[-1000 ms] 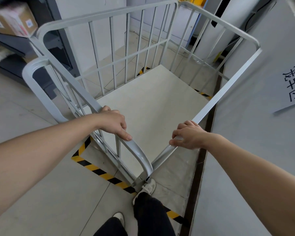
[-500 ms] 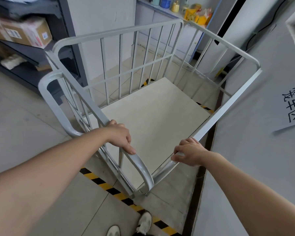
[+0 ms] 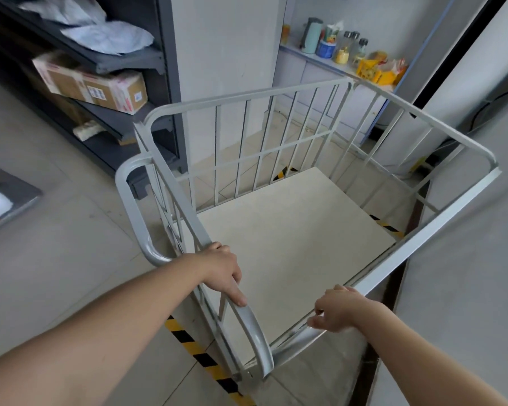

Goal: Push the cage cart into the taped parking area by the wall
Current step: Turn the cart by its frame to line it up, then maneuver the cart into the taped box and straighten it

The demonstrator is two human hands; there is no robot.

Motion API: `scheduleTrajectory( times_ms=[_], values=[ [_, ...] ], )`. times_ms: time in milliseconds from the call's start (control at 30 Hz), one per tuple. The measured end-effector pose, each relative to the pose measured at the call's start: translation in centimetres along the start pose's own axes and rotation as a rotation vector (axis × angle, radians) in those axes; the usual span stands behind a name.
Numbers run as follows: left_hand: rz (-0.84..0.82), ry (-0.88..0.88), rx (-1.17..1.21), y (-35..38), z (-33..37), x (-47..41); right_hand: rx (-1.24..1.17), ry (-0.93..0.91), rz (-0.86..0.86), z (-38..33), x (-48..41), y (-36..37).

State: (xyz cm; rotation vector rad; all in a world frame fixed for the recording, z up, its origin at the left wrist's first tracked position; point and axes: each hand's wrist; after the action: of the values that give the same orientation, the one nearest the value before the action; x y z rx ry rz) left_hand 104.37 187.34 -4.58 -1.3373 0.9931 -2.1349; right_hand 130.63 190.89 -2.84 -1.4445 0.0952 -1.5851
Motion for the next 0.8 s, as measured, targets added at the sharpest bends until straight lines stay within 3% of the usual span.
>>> scheduleTrajectory(
  times_ms=[200,433,800],
  values=[
    [0.078,0.034,-0.036,-0.2,-2.3,2.1,-0.329,-0.158,-0.019,-4.4,-0.6,-3.7],
    [0.176,-0.020,-0.092,-2.6,-12.6,5.1,-0.600,-0.203,0.119,-13.1,-3.6,-10.8],
    [0.172,0.100,-0.213,-7.1,-30.1,7.1,-0.859,0.011,0.332,-26.4,-11.6,-24.0]
  ],
)
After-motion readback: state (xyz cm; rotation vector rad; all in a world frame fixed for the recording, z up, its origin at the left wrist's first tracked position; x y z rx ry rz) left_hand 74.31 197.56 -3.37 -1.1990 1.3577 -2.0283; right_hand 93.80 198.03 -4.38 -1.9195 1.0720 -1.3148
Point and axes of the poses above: each hand's wrist, its own x-axis away from the middle knuckle, its own y-axis out of the palm, z = x × y, and after that the axes turned 12 degrees about y, right-handed
